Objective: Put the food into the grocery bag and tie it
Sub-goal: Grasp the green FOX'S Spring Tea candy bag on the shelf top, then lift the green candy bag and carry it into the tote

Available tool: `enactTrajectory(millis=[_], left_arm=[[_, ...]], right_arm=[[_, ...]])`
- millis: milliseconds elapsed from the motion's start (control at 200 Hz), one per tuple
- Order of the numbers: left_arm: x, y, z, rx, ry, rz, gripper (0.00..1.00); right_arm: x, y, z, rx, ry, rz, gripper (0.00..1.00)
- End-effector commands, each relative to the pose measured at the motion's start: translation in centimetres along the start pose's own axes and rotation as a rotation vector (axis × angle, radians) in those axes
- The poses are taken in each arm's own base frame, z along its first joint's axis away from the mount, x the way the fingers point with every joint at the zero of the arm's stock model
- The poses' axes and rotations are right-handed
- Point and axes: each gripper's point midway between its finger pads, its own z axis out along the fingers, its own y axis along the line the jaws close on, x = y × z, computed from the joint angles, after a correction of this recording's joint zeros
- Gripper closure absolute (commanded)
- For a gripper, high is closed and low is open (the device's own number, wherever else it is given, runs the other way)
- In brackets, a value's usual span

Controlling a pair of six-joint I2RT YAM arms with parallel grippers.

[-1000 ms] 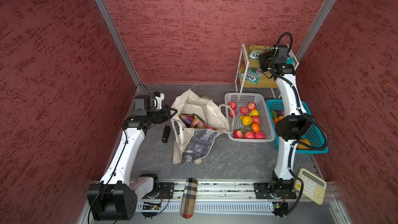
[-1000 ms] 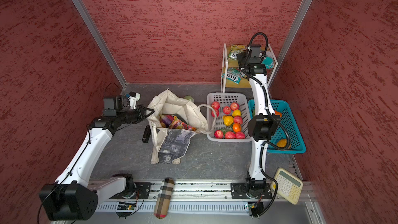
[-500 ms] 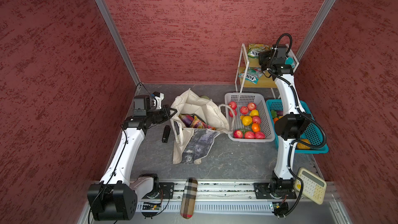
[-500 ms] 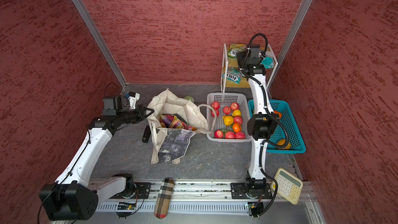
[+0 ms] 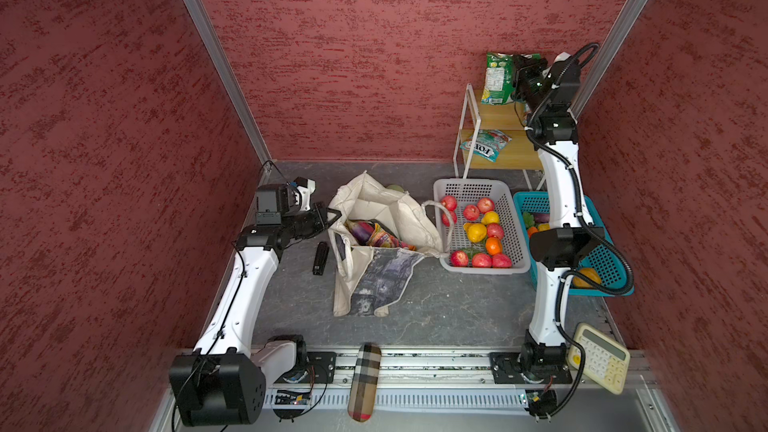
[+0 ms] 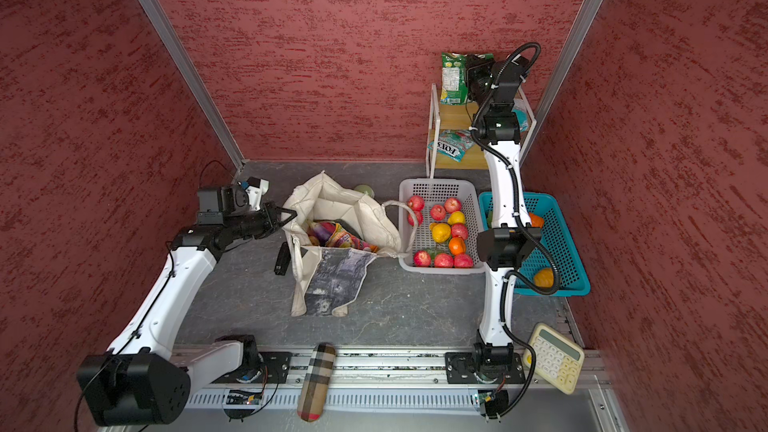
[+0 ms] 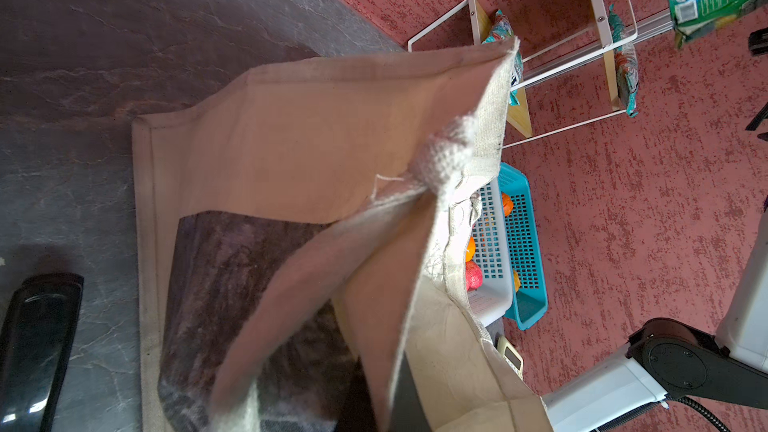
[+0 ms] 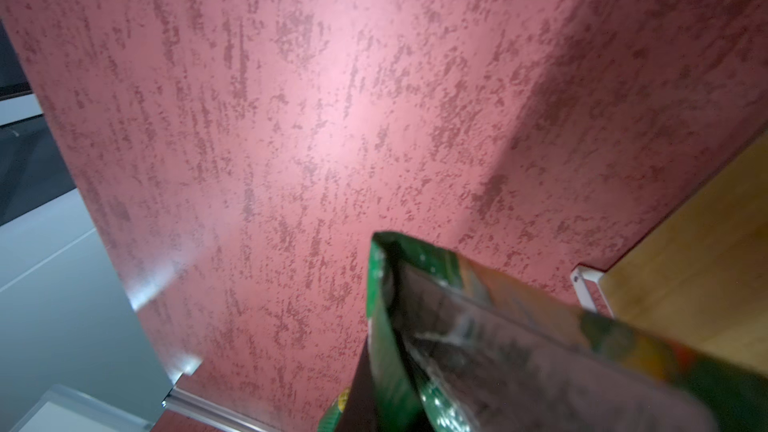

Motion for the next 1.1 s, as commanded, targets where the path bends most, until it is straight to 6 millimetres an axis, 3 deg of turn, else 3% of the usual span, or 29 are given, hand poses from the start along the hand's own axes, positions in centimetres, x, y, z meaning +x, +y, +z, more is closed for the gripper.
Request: enactTrajectory(millis=[0, 150, 230, 331, 456, 676, 767, 907, 1097], left_arm=[[-0.7, -0.3, -0.2, 0.023, -0.03, 0.02, 1.0], [-0.7, -0.3, -0.2, 0.028, -0.033, 0.021, 1.0], [-0.8, -0.1, 0.0, 0.032, -0.024, 0.008, 1.0], [-0.8, -0.1, 0.1, 0.033, -0.026, 0.005, 1.0], [-0.8, 0.1, 0.2, 0.03, -0.024, 0.0, 1.0], [-0.8, 0.5, 0.4, 0.02, -0.02, -0.004, 1.0], [-1.0, 0.8, 0.5, 0.013, -0.019, -0.012, 1.0], [-1.3, 1.6, 0.6, 0.002, -0.023, -0.032, 1.0], [-1.2, 2.0, 0.7, -0.007, -0.021, -0.041, 1.0]], right_arm=[[0.3, 11.9, -5.3, -0.239, 0.046, -0.069, 1.0], [2.5, 16.3, -9.8, -0.249, 0.133, -0.146, 1.0], [3.8, 17.4, -12.3, -0.228, 0.19, -0.202, 1.0], [5.3, 17.3, -15.3, -0.173, 0.247, -0.263, 1.0], [7.7, 16.1, -18.7, -0.118, 0.314, -0.304, 1.0], [14.0, 11.4, -22.9, -0.027, 0.479, -0.328, 1.0], [17.0, 9.3, -23.7, -0.004, 0.54, -0.319, 1.0], [21.6, 7.4, -24.2, 0.008, 0.624, -0.32, 1.0], [29.7, 5.7, -25.1, -0.008, 0.771, -0.332, 1.0]])
